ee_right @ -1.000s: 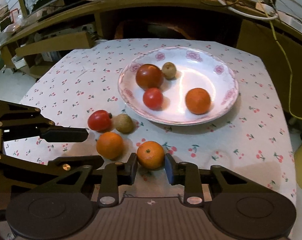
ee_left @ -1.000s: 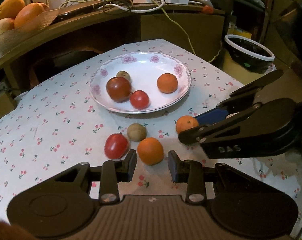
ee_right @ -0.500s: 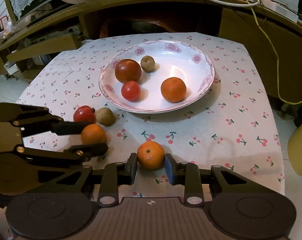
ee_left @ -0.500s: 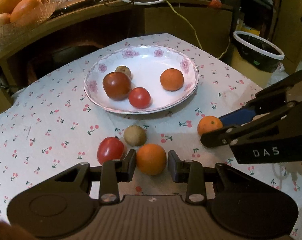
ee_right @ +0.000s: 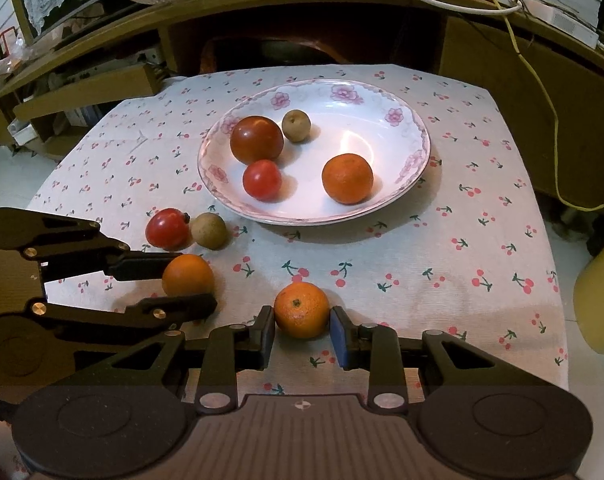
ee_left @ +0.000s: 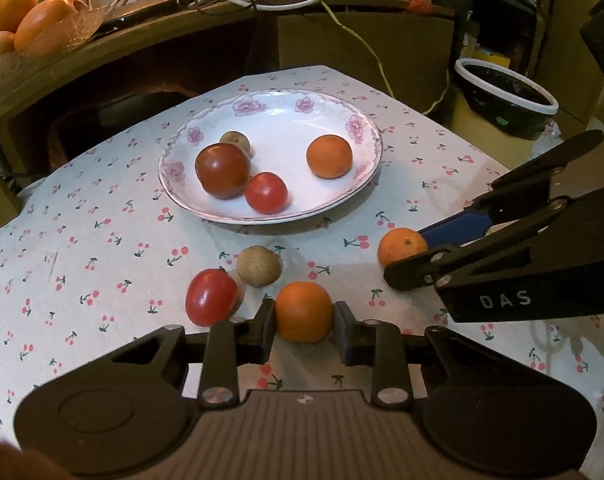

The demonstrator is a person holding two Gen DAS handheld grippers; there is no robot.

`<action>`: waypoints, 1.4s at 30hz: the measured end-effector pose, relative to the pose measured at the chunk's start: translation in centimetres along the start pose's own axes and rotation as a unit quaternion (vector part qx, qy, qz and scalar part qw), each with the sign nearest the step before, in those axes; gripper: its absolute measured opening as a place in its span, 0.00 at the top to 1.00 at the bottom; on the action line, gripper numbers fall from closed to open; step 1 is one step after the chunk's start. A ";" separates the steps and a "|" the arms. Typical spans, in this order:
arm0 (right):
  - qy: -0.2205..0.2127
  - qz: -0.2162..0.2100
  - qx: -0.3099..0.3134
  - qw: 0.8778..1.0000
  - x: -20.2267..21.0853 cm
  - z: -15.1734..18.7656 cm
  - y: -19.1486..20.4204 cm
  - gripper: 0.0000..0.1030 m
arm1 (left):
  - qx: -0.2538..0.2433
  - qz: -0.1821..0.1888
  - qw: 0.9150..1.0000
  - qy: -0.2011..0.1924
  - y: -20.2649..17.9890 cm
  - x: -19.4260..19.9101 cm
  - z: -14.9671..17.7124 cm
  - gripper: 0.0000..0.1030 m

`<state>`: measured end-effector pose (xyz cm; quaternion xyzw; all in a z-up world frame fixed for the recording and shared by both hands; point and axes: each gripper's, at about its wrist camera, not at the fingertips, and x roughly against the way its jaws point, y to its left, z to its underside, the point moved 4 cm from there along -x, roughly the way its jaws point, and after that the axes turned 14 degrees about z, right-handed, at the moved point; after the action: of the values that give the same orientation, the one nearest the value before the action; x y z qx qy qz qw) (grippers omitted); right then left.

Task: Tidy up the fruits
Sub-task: 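Grasp an orange with left tool while right tool grasps another orange, then carry both oranges toward the white bowl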

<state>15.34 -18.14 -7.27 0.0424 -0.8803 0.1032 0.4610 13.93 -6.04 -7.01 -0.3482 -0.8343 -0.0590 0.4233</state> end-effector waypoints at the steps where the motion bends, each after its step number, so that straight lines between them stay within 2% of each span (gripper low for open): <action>1: 0.000 -0.001 0.001 1.000 0.0 0.0 0.0 0.70 | -0.001 0.001 1.000 -0.001 -0.1 0.1 0.0 0.65; 16: -0.005 -0.002 0.020 1.000 0.2 0.3 0.2 0.70 | -0.008 0.002 1.000 0.010 -0.3 -0.2 0.2 0.64; 20: -0.003 -0.001 0.015 1.000 0.1 0.3 0.0 0.63 | -0.004 0.001 1.000 0.010 -0.1 -0.1 0.3 0.62; 25: -0.003 -0.003 0.014 1.000 0.1 0.3 0.0 0.62 | 0.000 0.003 1.000 0.007 0.0 -0.1 0.2 0.62; 28: 0.000 -0.006 0.010 1.000 0.2 0.2 -0.1 0.71 | 0.004 0.005 1.000 0.003 0.1 0.0 0.0 0.64; 34: 0.004 -0.010 0.009 1.000 0.4 0.3 0.1 0.72 | 0.001 0.006 1.000 0.004 -0.1 0.1 -0.2 0.65; 42: -0.013 -0.016 0.008 1.000 1.3 -0.4 0.4 0.72 | 0.000 0.000 1.000 -0.012 -0.2 0.9 -1.0 0.66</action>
<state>14.84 -17.61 -6.08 0.0612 -0.8847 0.1022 0.4507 14.17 -6.11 -5.67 -0.3492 -0.8391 -0.0550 0.4135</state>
